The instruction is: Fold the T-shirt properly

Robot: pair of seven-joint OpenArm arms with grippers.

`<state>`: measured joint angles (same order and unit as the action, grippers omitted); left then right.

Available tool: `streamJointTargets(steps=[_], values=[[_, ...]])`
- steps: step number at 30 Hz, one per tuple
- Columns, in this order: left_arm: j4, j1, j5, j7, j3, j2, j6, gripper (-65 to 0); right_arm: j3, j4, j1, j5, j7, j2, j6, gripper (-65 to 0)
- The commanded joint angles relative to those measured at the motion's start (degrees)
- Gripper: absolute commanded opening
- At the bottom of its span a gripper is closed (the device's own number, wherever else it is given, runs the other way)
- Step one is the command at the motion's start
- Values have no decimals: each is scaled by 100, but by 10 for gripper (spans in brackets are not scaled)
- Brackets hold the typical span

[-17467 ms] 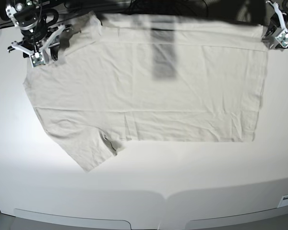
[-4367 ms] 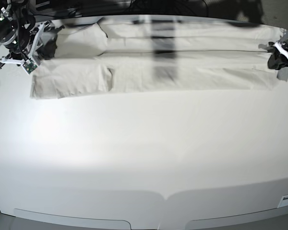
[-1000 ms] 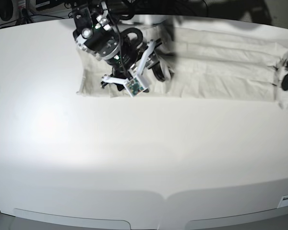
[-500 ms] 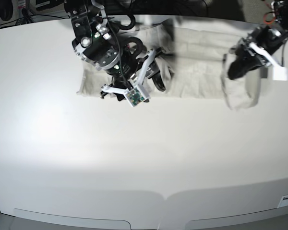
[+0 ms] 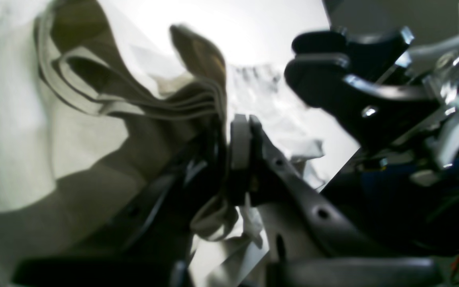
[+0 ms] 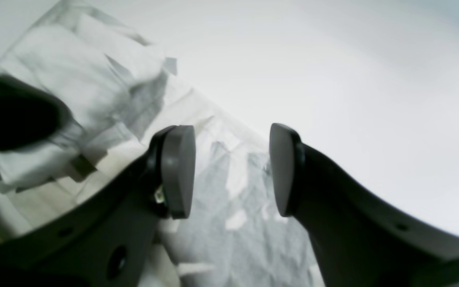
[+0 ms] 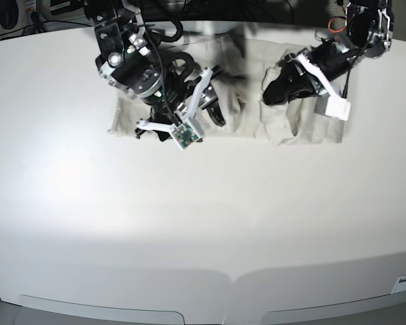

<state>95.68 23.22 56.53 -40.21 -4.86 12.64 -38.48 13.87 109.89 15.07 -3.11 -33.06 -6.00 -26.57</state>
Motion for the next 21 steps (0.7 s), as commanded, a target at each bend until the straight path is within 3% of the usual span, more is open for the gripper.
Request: streamJointTargets(steps=[1, 3, 4, 6, 8, 11, 18, 21], values=[[107, -7, 50, 122, 20, 42, -50, -650, -44, 94, -63, -48, 146, 9, 0, -347], [107, -4, 44, 118, 44, 42, -50, -650, -98, 94, -81, -48, 151, 9, 0, -347], [107, -9, 70, 118, 44, 42, -52, -617, -120, 94, -94, -50, 151, 11, 0, -347], [109, -42, 151, 122, 44, 39, -70, -431, -151, 94, -111, -50, 153, 13, 0, -347], [114, -52, 538, 44, 48, 42, -152, -322, -155, 94, -111, -48, 157, 11, 0, -347], [210, -55, 1126, -393, 46, 42, -152, -318, -155, 94, -111, -48, 160, 11, 0, -347], [505, -87, 1095, -474, 28, 417, -152, -318, -177, 94, -142, -42, 149, -70, 2, -347], [505, -162, 614, -470, 31, 636, -152, -318, -411, 94, -208, -46, 33, -81, 2, -347]])
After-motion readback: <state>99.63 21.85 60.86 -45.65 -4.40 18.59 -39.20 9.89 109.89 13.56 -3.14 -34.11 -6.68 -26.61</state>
